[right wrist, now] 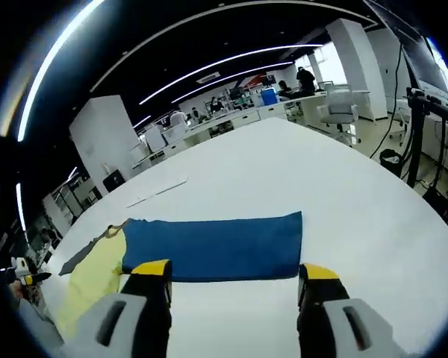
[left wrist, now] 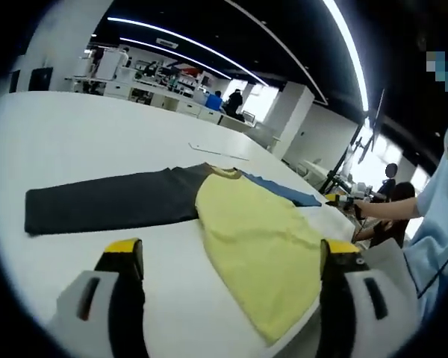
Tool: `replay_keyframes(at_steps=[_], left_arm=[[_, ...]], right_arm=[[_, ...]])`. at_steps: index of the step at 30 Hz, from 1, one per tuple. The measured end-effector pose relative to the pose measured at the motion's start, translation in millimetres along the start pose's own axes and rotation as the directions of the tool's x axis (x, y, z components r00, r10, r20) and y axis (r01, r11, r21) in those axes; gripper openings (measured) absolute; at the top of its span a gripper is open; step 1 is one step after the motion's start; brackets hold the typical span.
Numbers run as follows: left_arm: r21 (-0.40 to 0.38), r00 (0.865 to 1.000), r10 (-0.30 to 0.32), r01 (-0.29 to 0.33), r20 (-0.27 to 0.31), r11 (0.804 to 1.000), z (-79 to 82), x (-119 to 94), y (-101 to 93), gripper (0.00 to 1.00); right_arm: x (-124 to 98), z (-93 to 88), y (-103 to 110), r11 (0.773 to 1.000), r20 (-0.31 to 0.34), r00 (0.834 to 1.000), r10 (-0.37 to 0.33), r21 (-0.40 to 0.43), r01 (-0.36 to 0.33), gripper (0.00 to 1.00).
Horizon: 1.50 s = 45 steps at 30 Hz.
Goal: Fold the garment on the visible template until the final outline fits inside the template.
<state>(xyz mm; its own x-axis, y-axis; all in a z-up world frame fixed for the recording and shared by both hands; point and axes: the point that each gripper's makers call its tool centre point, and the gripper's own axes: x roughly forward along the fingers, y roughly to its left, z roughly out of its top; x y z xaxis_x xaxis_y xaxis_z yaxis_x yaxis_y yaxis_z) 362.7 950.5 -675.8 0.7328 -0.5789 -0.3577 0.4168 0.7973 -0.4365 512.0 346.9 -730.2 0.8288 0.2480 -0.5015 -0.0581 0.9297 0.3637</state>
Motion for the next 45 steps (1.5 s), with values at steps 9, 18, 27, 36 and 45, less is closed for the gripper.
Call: replay_keyframes(at_steps=[9,18,27,36,45], left_arm=[[-0.052,1.000,0.020,-0.019,0.018,0.998,-7.3,-13,6.5,0.94],[-0.098,0.996,0.061,-0.055,0.059,0.994,-3.7,-28,18.8,0.93],[-0.120,0.997,0.057,-0.050,0.054,0.991,-11.7,-23,16.6,0.91],[-0.125,0.995,0.050,-0.039,0.085,0.991,-5.5,-24,14.2,0.90],[-0.112,0.993,0.022,-0.009,0.114,0.994,-1.3,-22,12.6,0.90]], right_arm=[[1,-4.3,0,0.994,0.010,0.996,-0.091,0.057,0.090,0.42],[14,-4.4,-40,0.984,-0.005,0.988,-0.156,0.086,0.156,0.24],[33,-4.4,-70,0.976,-0.056,0.975,-0.214,0.036,0.216,0.00],[14,13.7,-39,0.980,-0.016,0.980,-0.198,-0.012,0.197,0.00],[19,59.8,-4,0.994,0.035,0.995,-0.089,-0.067,0.091,0.00]])
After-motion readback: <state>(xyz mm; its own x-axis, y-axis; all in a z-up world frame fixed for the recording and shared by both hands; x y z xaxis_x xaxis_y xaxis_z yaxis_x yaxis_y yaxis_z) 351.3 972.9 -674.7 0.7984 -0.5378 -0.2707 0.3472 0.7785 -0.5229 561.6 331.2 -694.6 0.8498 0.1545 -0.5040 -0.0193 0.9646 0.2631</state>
